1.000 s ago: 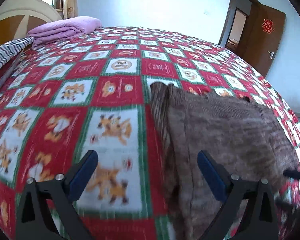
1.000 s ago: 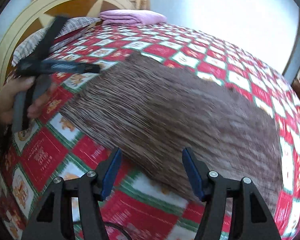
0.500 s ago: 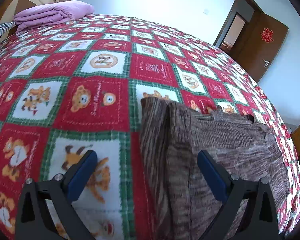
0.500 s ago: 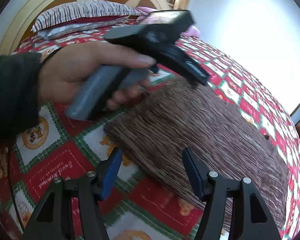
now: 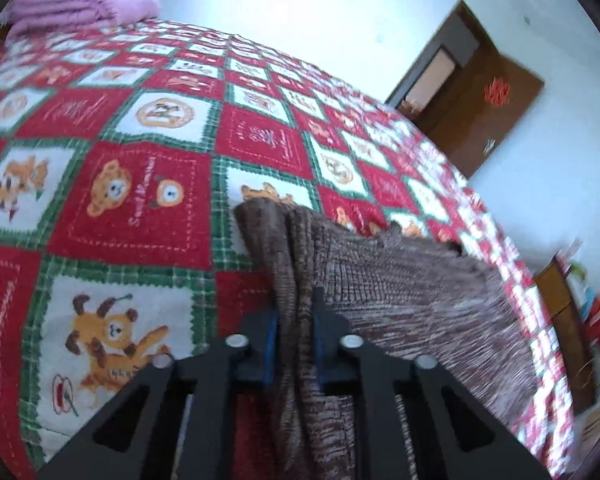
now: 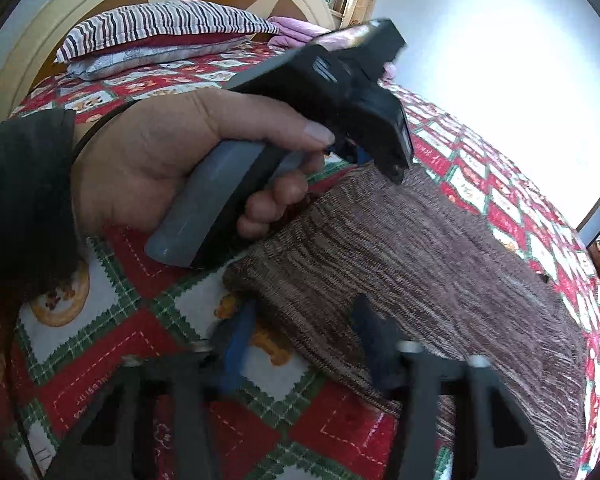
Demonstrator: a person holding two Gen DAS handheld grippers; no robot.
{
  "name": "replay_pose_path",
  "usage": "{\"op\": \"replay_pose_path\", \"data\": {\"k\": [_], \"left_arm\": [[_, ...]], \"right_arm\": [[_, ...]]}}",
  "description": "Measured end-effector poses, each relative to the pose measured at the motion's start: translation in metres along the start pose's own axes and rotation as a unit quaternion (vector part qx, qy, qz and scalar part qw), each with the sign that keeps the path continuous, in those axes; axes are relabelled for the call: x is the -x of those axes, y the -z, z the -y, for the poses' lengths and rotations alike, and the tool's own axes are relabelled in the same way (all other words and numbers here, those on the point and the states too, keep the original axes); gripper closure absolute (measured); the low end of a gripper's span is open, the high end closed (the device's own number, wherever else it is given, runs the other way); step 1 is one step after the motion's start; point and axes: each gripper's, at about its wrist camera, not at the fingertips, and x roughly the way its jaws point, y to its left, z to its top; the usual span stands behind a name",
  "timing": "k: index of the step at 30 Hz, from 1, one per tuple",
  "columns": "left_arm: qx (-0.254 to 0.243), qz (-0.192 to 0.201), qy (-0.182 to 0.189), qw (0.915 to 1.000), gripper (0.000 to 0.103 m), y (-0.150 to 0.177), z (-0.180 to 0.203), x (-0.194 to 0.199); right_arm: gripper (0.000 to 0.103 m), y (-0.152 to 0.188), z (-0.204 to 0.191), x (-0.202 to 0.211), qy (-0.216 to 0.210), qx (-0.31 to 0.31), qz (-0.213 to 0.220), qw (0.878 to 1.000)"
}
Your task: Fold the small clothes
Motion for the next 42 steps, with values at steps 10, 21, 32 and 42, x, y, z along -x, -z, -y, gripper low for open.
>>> {"op": "replay_pose_path", "data": {"k": [10,21,32,42], "left_arm": [[0.029,0.019,0.024,0.9991,0.094,0.003,-0.007,0.007],[0.047,0.016,0.047,0.9977,0.094,0.003,-0.013,0.006],[0.079,-0.012,0.052,0.9954,0.095,0.001,-0.012,0.007],[0.078,0.010,0.088,0.9931,0.095,-0.016,0.029,0.030]], "right_arm": [[0.098,0.004,-0.004,0.007,-0.030,-0.005,0.009,1.000],[0.098,0.009,0.014,0.016,-0.055,-0.052,0.028,0.997],[0.098,0.016,0.038,0.027,-0.098,-0.113,0.052,0.987],[0.098,0.023,0.075,0.056,-0.097,-0.152,0.085,0.980]]}}
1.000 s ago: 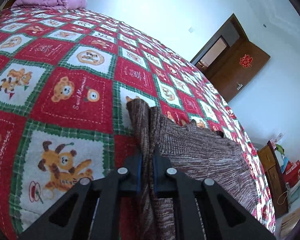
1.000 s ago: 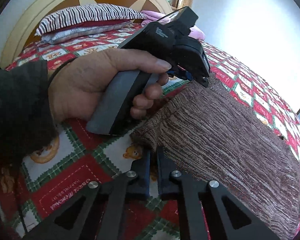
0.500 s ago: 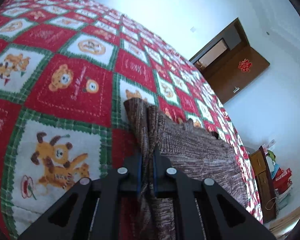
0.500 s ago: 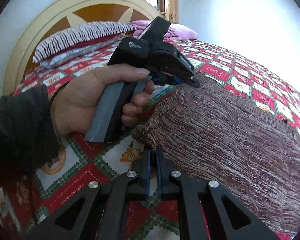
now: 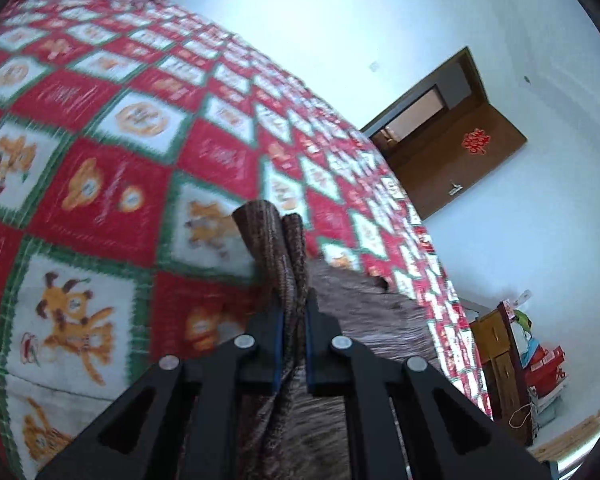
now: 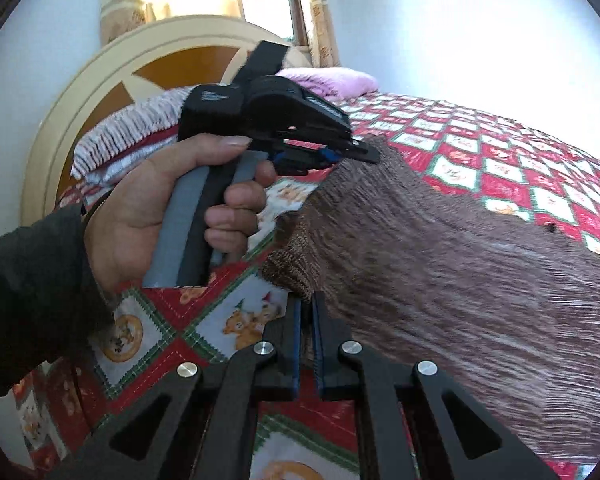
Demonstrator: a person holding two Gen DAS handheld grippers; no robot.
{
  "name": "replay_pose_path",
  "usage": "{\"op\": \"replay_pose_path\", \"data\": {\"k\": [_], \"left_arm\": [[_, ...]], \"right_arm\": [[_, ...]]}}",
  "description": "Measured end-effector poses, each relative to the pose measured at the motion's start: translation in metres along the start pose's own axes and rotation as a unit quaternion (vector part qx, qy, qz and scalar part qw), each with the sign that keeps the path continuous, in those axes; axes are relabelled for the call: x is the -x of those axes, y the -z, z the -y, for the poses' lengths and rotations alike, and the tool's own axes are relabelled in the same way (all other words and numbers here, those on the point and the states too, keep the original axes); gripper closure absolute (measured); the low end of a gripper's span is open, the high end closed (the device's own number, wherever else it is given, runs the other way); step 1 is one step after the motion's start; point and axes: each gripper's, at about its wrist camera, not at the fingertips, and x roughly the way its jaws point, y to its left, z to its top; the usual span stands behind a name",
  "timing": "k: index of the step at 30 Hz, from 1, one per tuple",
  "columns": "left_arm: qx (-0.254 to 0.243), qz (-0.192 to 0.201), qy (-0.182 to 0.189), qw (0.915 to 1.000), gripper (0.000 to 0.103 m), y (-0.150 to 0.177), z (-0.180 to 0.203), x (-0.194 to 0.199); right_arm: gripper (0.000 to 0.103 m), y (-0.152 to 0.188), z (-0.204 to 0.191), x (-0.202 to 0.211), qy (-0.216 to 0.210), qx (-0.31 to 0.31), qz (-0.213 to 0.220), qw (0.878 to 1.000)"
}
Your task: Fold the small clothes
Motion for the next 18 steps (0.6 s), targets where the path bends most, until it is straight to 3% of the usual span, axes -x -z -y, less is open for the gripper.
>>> {"op": "replay_pose_path", "data": {"k": [18], "left_arm": [[-0.061,-0.010,0.016,0.9980,0.095,0.002,0.118,-0.040]], "right_arm": [[0.099,0.016,0.083,0.093,0.009,-0.103,0.060,0.993]]}}
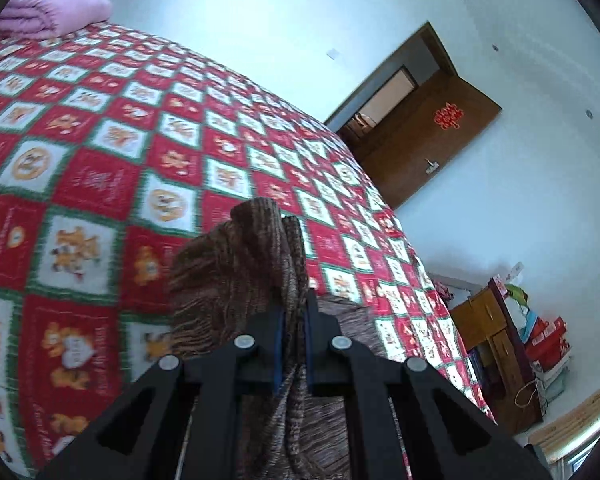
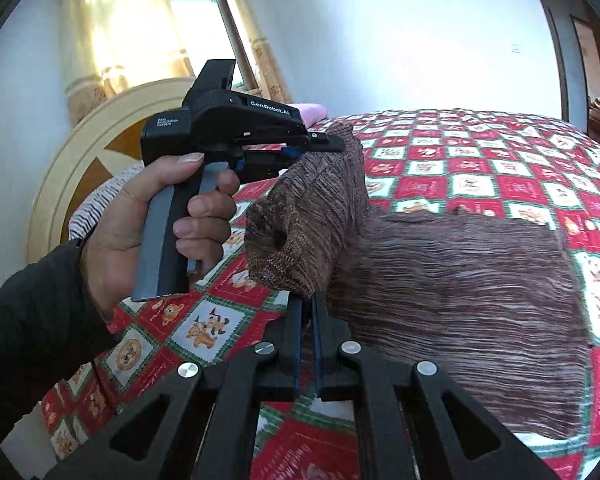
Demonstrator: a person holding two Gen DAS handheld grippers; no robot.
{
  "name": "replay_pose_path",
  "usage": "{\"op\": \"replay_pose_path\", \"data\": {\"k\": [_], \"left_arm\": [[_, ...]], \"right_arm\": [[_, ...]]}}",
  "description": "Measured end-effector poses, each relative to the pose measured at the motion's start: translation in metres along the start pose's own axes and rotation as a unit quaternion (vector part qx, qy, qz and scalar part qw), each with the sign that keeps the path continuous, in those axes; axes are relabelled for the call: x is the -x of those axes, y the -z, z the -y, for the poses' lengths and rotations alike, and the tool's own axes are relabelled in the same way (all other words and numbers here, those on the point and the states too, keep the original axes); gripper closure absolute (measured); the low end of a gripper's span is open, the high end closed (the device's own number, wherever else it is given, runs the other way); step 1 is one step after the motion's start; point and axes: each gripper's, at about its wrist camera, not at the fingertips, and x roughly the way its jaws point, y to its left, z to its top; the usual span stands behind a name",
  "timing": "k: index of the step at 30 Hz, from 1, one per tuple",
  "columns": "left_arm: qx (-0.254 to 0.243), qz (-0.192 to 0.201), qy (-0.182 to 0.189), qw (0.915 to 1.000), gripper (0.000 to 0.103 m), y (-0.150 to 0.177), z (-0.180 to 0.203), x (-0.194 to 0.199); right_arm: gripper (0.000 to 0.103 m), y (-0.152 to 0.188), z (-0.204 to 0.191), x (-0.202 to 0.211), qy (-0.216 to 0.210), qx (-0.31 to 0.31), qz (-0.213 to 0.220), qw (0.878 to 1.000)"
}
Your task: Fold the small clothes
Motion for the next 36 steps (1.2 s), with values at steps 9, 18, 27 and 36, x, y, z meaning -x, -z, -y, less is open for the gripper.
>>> {"op": "replay_pose_path", "data": {"k": [9,18,27,36], "left_arm": [[-0.029,-0.015,0.016,0.9993,0.095,0.003,0.052,-0.037],[-0.053,-0.046,0.029,0.9971,0.095,0.017,0.090,-0.078],[-0.081,-0.082,0.026,0.9930,0.095,0.039,0.120,-0.118],[-0.133,-0.112,-0.016,0.9846,0.095,0.062,0.141,-0.161]], "right_arm": [[0.099,-0.003,0.040,0.047,0.028,-0.019,0.017,0.999],[0.099,0.012,0.084,0.073,0.048,-0.057,0.009,0.997],[0.099,0.031,0.120,0.084,0.060,-0.097,-0.009,0.993],[0.099,0.067,0.159,0.074,0.052,-0.177,-0.050,0.982]]}}
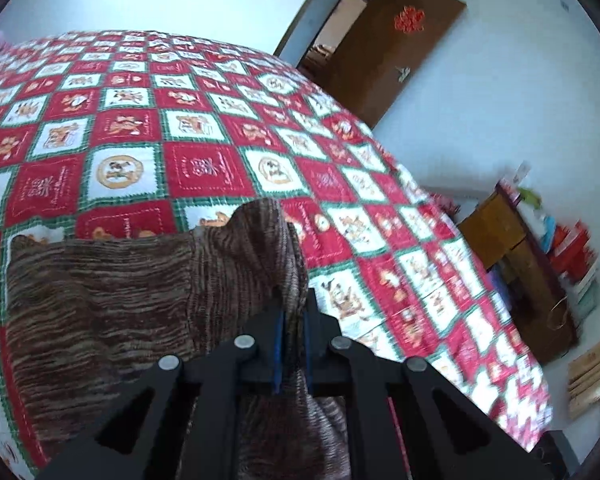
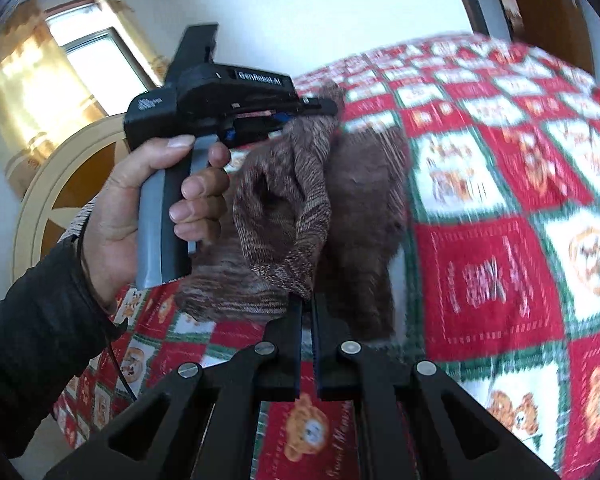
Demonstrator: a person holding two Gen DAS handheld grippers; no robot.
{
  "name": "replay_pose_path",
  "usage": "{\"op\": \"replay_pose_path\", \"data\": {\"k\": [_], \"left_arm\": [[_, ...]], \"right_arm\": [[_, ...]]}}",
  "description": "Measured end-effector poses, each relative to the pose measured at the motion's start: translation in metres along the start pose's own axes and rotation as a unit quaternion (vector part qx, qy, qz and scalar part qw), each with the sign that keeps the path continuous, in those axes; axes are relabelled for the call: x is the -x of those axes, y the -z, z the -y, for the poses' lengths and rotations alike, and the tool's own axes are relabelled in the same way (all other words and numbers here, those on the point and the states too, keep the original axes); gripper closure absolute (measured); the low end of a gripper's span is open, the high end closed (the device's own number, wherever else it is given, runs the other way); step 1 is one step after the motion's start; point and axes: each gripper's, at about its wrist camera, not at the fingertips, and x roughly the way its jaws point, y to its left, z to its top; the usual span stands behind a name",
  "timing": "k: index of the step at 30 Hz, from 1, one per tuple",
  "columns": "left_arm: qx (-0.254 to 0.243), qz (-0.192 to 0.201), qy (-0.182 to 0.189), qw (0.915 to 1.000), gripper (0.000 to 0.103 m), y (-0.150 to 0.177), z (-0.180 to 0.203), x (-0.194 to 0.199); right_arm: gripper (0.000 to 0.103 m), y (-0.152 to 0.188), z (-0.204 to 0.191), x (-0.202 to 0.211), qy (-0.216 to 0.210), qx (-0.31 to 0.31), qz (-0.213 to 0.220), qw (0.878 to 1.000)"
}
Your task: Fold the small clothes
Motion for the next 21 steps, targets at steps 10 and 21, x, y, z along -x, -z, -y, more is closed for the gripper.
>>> {"op": "replay_pose_path", "data": {"k": [10,21], "left_arm": [[-0.099,0.012,-0.028,0.9946,0.085,0.018,0.047,0.005],[-0.116,0.065,-0.154,0.9791,0.030,0.096,-0.021,0.090]], "right_arm": [[0.102,0.007,0.025,-0.009,0.009,-0.035,-0.026,0.999],[0.100,0.006,0.031,0.003,0.002,-0.053,-0.007,0.999]]}}
